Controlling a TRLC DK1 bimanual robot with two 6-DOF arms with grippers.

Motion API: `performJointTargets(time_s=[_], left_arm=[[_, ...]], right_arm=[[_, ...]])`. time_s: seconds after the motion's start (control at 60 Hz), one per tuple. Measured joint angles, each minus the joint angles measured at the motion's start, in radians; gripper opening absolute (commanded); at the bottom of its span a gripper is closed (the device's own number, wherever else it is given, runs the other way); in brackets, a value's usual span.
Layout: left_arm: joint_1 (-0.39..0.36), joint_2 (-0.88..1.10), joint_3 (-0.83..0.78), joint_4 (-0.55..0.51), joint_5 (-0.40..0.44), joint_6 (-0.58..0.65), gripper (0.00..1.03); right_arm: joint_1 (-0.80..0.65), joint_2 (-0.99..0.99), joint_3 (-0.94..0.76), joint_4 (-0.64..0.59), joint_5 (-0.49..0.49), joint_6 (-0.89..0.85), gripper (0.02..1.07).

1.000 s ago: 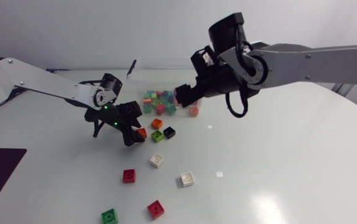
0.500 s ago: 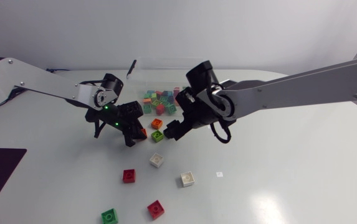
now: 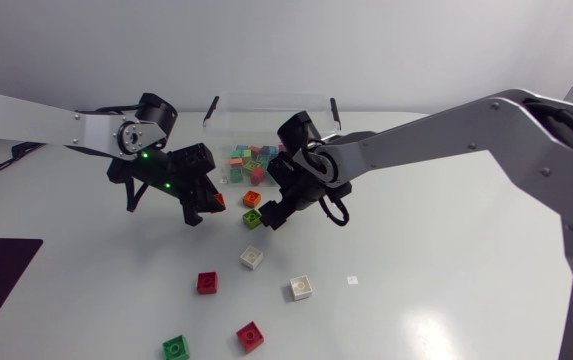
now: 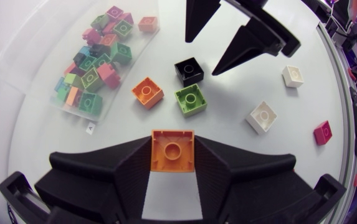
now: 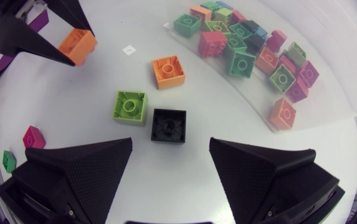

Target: Place the duplo bricks in the container

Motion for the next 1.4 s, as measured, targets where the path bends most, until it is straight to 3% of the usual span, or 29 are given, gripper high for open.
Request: performJointTargets(time_s=[0.15,0.317,0.45,0.633,0.883,1.017,1.217,1.4], left_arm=[[0.013,-0.070,-0.007,-0.028,0.001,0.000,0.28],[0.025,-0.141,-0.007,-0.034,0.008,-0.005,0.28],[0.025,-0.169,-0.007,-0.039,0.011,-0.024,0.28],[0.025,-0.190,-0.001,-0.050,0.024,-0.050,0.28],[0.026,-0.190,0.074,-0.050,0.049,-0.122,0.28],[0.026,-0.187,0.125,-0.048,0.053,-0.164,0.28],[0.026,-0.136,0.214,0.025,0.053,-0.260,0.28],[0.040,-0.058,0.287,0.091,0.053,-0.321,0.28]], right_arm=[[0.000,0.043,0.068,-0.066,0.000,-0.023,0.91],[-0.002,0.095,0.147,-0.113,0.000,-0.042,0.79],[-0.003,0.129,0.206,-0.172,0.000,-0.054,0.78],[-0.003,0.173,0.286,-0.265,0.000,-0.071,0.62],[-0.008,0.233,0.395,-0.355,-0.007,-0.083,0.51],[-0.010,0.251,0.427,-0.384,-0.007,-0.083,0.38],[-0.010,0.243,0.411,-0.373,-0.008,-0.083,0.38],[-0.011,0.157,0.294,-0.349,-0.008,-0.082,0.38]])
